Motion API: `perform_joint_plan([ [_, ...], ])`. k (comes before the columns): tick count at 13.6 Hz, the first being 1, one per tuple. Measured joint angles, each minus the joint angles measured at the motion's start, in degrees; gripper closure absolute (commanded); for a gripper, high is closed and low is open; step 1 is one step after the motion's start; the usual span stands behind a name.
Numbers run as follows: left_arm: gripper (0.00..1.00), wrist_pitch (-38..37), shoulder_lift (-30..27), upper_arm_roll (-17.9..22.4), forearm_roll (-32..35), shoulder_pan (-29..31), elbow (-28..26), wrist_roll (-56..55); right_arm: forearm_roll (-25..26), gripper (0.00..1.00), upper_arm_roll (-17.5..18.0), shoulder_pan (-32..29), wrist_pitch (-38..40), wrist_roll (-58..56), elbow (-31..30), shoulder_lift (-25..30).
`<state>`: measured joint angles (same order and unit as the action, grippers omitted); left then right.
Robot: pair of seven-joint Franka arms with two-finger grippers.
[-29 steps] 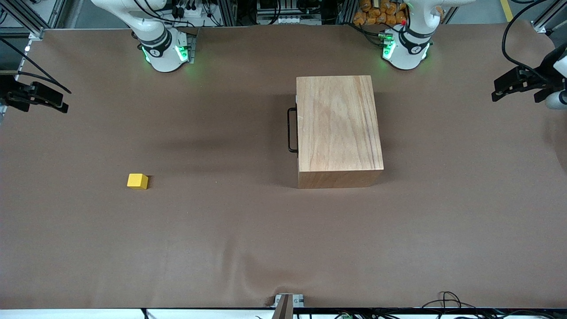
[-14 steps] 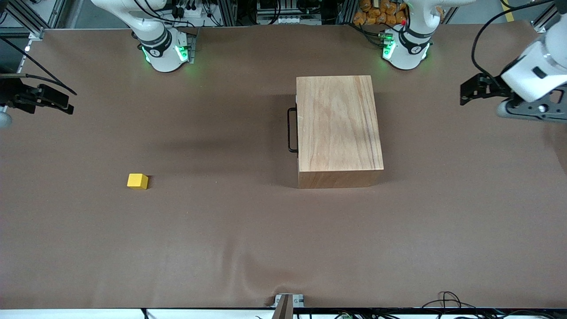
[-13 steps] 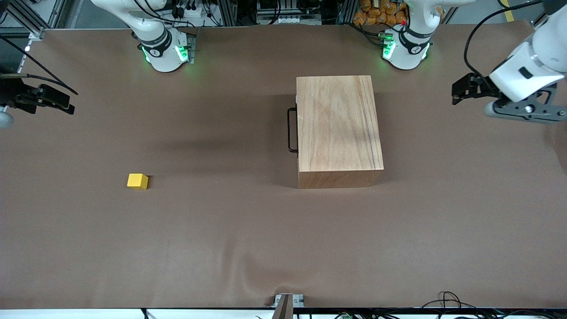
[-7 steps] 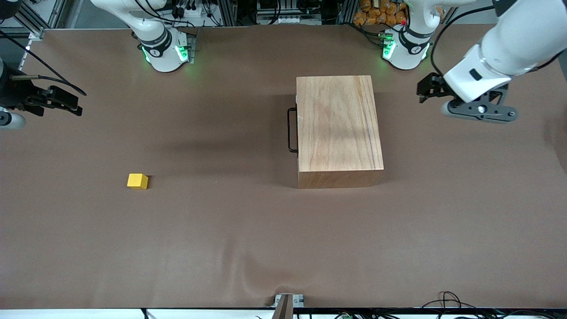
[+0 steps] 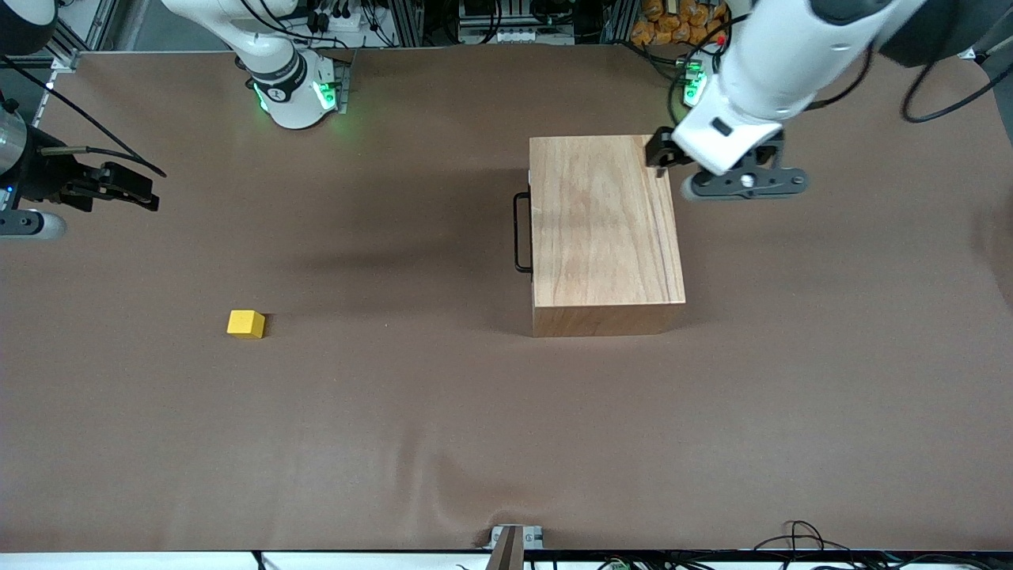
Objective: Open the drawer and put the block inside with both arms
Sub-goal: 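Lower the left gripper onto the black drawer handle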
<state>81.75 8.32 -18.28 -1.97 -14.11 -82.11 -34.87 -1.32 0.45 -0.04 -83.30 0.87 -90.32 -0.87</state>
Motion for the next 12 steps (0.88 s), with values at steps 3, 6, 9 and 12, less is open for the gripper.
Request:
perform_joint_plan([
  [3, 0.0, 3.6, 4.2, -0.1, 0.0, -5.8, 1.2, -10.2, 0.0, 0.0, 0.1, 0.9, -0.1, 0.4, -0.2, 0.2],
  [6, 0.0, 9.5, 8.7, 0.0, 0.0, -10.5, 1.5, -18.3, 0.1, 0.0, -0.2, 0.8, -0.1, 0.4, -0.5, 0.3],
  [9, 0.0, 13.9, 12.4, 0.2, 0.0, -14.3, 2.2, -24.4, 0.1, 0.0, -0.5, 0.8, -0.8, 0.4, -0.5, 0.3],
  [12, 0.0, 15.3, 15.1, 0.5, 0.5, -17.7, 4.3, -28.9, 0.1, 0.0, -0.4, 0.8, -2.4, 0.4, -1.0, 0.3],
])
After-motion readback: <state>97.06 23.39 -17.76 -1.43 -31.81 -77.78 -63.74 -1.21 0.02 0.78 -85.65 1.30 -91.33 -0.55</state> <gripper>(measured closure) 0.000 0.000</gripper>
